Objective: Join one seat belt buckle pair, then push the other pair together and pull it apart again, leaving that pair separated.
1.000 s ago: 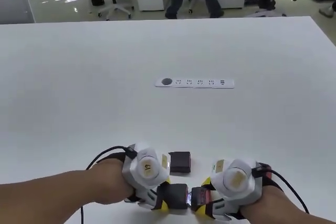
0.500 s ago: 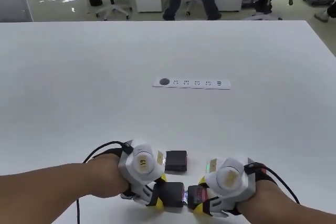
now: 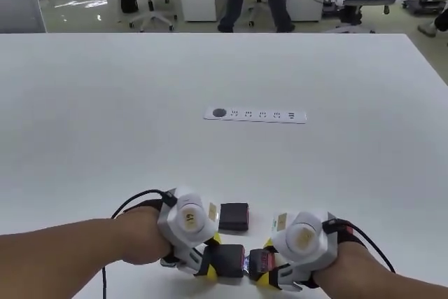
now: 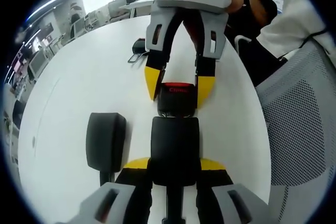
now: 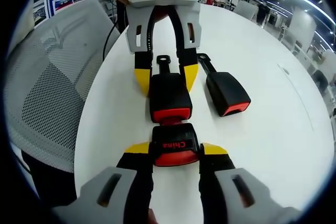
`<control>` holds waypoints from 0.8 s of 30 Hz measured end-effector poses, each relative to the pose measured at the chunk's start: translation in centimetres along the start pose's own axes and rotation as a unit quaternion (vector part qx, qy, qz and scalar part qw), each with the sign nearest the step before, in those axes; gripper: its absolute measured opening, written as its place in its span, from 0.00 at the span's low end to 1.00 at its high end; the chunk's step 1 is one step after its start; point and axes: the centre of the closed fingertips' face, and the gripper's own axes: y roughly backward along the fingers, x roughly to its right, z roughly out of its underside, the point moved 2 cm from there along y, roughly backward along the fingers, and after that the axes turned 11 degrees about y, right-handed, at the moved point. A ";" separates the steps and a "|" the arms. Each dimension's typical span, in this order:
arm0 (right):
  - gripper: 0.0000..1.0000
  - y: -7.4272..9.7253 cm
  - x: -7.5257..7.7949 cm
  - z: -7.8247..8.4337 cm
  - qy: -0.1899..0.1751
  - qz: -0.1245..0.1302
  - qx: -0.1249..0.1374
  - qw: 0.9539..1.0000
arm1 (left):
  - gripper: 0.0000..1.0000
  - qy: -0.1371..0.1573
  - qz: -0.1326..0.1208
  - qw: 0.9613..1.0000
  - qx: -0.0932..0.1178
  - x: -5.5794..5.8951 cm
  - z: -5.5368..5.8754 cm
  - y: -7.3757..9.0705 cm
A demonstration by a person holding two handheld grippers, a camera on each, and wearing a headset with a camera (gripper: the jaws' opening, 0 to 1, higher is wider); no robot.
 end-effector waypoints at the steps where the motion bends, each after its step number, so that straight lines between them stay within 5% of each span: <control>1: 0.31 0.0 0.0 0.0 0.000 0.001 0.000 1.000 | 0.32 0.000 0.000 1.000 -0.001 0.0 0.0 0.0; 14: 0.32 -0.2 -0.1 -0.2 0.001 0.003 -0.012 1.000 | 0.33 -0.002 -0.010 1.000 -0.011 0.6 -0.2 0.2; 24: 0.34 0.0 -0.2 -0.4 -0.002 0.009 -0.015 1.000 | 0.33 0.030 -0.010 0.999 -0.008 0.6 0.0 0.2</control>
